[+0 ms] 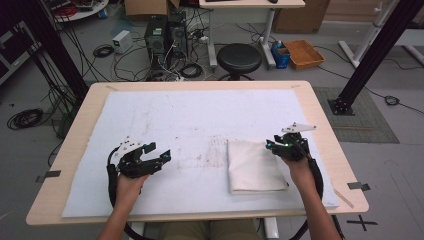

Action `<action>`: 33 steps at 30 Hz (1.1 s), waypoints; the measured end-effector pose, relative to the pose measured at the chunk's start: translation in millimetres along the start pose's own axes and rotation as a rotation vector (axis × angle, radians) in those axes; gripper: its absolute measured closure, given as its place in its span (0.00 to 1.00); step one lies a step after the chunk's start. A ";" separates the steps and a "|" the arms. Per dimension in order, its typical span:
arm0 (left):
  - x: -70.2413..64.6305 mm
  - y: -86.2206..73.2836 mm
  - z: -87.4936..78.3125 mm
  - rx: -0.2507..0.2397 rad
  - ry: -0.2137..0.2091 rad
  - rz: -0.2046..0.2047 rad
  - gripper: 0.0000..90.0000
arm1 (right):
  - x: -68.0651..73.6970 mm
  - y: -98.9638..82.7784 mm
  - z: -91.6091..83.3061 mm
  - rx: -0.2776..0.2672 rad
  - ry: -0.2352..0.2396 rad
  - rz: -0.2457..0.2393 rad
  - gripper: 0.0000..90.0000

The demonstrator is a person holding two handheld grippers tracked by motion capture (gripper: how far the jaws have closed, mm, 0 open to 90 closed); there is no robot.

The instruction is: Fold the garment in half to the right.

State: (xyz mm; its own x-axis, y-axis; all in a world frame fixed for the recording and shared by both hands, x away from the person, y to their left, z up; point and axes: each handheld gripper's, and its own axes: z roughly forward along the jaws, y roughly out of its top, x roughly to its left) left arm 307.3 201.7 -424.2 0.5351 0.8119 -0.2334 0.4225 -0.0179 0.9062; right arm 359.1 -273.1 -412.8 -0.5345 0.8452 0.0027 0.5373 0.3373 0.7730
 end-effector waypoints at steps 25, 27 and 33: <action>4.3 0.2 -0.1 -0.004 -0.004 0.006 0.32 | -13.7 -32.6 -60.5 -0.167 0.022 -0.072 0.24; 5.3 0.4 -2.1 -0.012 -0.004 0.020 0.32 | -17.5 -32.2 -62.1 -0.172 -0.003 -0.062 0.24; 9.4 0.9 -8.7 -0.046 -0.021 0.063 0.31 | -22.7 -31.6 -66.2 -0.174 -0.044 -0.058 0.24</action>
State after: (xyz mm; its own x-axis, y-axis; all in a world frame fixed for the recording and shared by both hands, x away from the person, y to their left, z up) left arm 306.4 214.3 -422.5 0.5752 0.7975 -0.1821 0.3533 -0.0414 0.9346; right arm 311.0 -330.4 -395.3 -0.5305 0.8448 -0.0698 0.3831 0.3124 0.8693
